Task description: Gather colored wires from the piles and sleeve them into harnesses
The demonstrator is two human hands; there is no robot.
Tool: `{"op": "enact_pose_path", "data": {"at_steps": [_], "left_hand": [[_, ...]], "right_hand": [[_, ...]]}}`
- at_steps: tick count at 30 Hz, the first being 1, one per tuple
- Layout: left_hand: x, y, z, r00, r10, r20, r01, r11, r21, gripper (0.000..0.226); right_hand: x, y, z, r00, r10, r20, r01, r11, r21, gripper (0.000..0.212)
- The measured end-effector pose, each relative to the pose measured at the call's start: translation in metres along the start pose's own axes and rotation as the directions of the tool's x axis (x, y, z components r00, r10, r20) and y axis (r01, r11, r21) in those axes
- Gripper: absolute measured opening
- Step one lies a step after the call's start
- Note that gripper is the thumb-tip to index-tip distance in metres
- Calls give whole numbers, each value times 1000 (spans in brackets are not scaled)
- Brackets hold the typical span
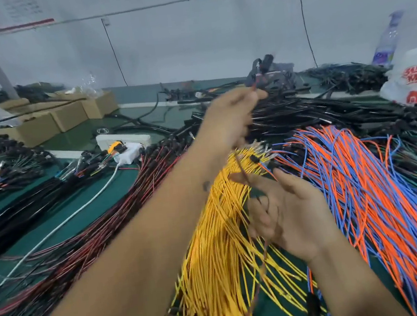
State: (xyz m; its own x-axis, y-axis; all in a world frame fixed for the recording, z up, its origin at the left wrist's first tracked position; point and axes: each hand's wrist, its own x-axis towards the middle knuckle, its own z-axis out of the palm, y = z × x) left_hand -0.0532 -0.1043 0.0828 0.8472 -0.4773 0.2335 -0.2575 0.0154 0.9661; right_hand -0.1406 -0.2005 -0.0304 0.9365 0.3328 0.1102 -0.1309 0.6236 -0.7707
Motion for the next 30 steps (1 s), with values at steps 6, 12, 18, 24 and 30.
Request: {"op": "enact_pose_path", "data": {"at_steps": [6,12,18,24,30], "left_hand": [[15,4,-85,965,208,-162,59,427,902,28],[10,-66,-49,977,-149,-152,203,870,449,20],[-4,-112,-11,881,-432,-191,195,700,-687,24],[-12,-114,-24,922,-386,-33,190,526,-829,23],[-16,-113,-27,931,-365,-27,241,666,-706,31]], "right_hand": [[-2,4,-7,965,199,171,-166,968,-190,49],[9,12,-9,794,-435,-425,25,722,-692,31],[15,26,-12,821,-496,-284,-322,10,-947,15],[17,25,-12,826,-465,-317,-341,35,-939,17],[12,15,-8,642,-545,-540,-216,548,-808,12]]}}
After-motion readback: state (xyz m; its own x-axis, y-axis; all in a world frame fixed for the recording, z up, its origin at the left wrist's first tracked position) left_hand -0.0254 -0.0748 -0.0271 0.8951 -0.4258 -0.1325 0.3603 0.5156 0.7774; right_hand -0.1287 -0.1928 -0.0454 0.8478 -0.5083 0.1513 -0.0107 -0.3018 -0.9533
